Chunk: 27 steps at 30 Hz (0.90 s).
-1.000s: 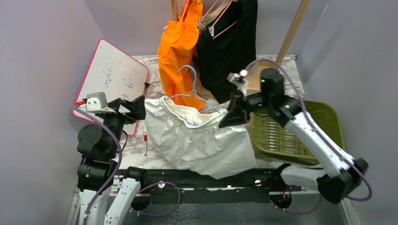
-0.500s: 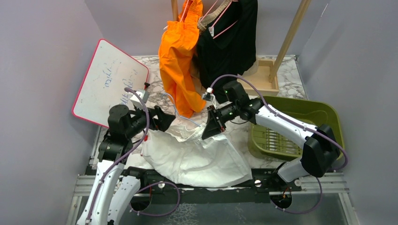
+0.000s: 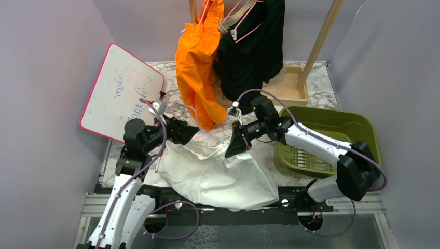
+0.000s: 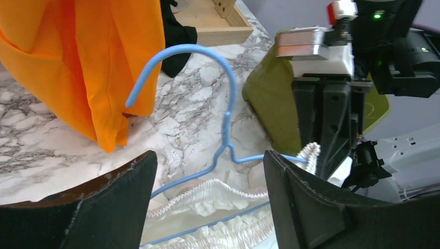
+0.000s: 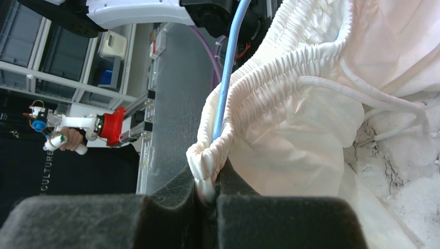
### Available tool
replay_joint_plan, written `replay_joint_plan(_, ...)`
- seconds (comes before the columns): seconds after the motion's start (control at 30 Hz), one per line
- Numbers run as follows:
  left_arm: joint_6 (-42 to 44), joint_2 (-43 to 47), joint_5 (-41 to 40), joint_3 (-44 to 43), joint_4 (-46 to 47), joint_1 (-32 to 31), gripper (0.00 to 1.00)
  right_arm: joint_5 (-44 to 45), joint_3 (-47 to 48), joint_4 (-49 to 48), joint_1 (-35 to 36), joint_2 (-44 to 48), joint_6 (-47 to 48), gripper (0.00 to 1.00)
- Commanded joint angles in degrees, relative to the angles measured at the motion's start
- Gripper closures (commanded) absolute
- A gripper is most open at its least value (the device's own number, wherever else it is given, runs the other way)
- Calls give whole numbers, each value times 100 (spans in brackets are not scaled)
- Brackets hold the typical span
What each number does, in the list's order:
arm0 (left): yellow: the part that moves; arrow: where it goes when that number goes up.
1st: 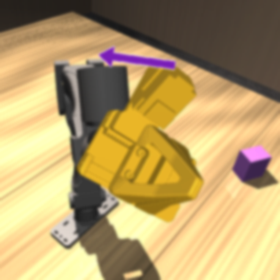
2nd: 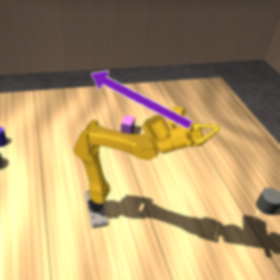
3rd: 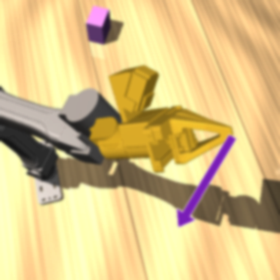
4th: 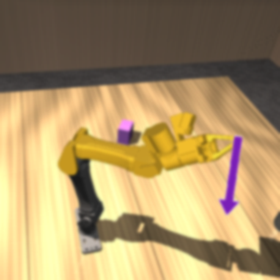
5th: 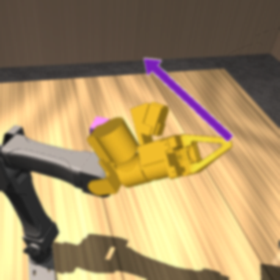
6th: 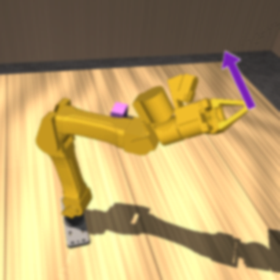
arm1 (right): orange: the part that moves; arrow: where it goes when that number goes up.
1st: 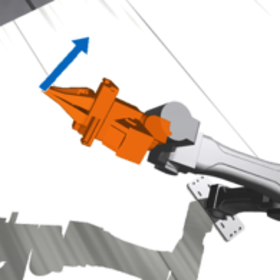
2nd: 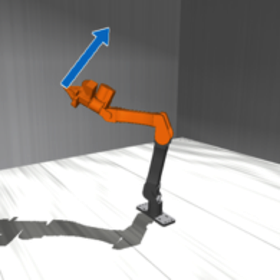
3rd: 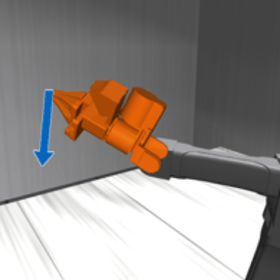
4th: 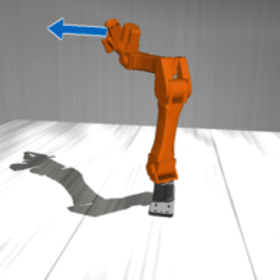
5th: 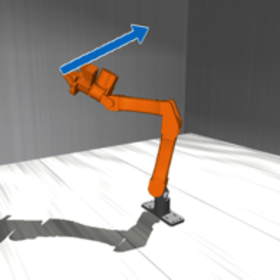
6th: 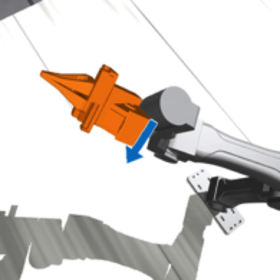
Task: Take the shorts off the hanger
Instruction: Pick up the hanger from the clothes rod, then remove the shorts from the hanger.
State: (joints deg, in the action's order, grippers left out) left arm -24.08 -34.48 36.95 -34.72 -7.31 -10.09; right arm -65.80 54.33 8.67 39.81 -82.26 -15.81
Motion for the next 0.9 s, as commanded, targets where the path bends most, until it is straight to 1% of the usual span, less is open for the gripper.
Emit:
replay_joint_plan(0.0, -496, -401, 219, 106, 806, -18, 29, -165, -123, -707, 35, 253, -436, 99)
replay_joint_plan(0.07, -596, -552, 129, 55, 1015, -132, 37, -166, -210, -769, 44, 316, -496, 99)
replay_joint_plan(0.17, -663, -614, -215, 36, 1268, -327, 39, -76, -362, -887, 53, 418, -575, 99)
replay_joint_plan(0.3, -1080, -764, -303, 311, 2058, -673, 46, -103, -418, -994, 53, 423, -684, 99)
replay_joint_plan(0.33, -1125, -834, -333, 345, 2137, -790, 52, -101, -419, -1017, 53, 429, -693, 99)
replay_joint_plan(0.43, -1036, -943, -641, 430, 2147, -1202, 64, -108, -449, -1068, 58, 462, -737, 99)
replay_joint_plan(0.47, -1001, -932, -766, 453, 2142, -1292, 70, -91, -469, -1083, 58, 478, -749, 99)
replay_joint_plan(0.53, -948, -881, -930, 474, 2098, -1369, 81, -33, -483, -1075, 53, 504, -759, 98)
replay_joint_plan(0.6, -918, -801, -1053, 477, 2029, -1373, 86, 22, -490, -1018, 60, 521, -751, 98)
replay_joint_plan(0.63, -895, -747, -1119, 475, 1998, -1378, 90, 34, -496, -986, 54, 525, -734, 98)
replay_joint_plan(0.67, -872, -696, -1178, 468, 1951, -1374, 99, 82, -485, -927, 51, 533, -705, 96)
replay_joint_plan(0.7, -845, -652, -1223, 462, 1900, -1380, 100, 182, -454, -817, 53, 544, -681, 94)
replay_joint_plan(0.73, -787, -608, -1239, 449, 1859, -1374, 100, 307, -405, -690, 53, 556, -638, 89)
replay_joint_plan(0.77, -701, -563, -1273, 407, 1772, -1373, 100, 468, -338, -546, 54, 573, -609, 80)
replay_joint_plan(0.83, -477, -494, -1479, 223, 1412, -1374, 100, 932, -137, -157, 54, 615, -523, 60)
replay_joint_plan(0.87, -337, -469, -1632, 115, 1116, -1377, 100, 1226, 13, 86, 53, 619, -480, 52)
